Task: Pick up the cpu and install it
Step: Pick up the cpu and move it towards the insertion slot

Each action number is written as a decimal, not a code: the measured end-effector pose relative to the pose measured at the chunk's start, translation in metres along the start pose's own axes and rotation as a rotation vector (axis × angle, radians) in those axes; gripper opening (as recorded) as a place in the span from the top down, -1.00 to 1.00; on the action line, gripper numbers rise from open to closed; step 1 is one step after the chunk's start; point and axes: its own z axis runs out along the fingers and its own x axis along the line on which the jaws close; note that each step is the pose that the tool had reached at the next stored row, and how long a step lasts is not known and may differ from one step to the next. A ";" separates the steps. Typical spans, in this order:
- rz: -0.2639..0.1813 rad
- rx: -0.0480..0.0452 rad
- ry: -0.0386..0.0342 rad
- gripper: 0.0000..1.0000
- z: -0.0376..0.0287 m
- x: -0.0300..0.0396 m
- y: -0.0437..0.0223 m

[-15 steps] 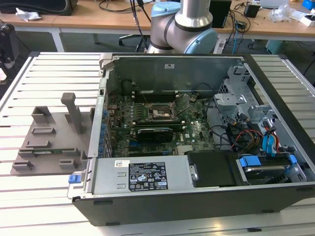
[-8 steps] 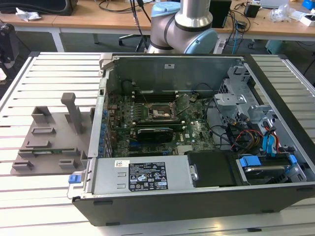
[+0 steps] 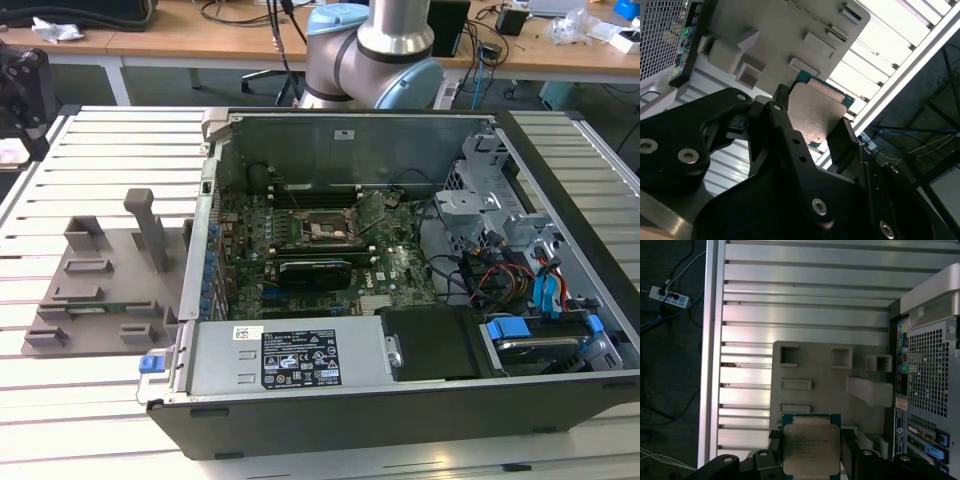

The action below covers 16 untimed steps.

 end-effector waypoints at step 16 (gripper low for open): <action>0.000 0.0000 0.0005 -0.09 0.0005 -0.0446 -0.0009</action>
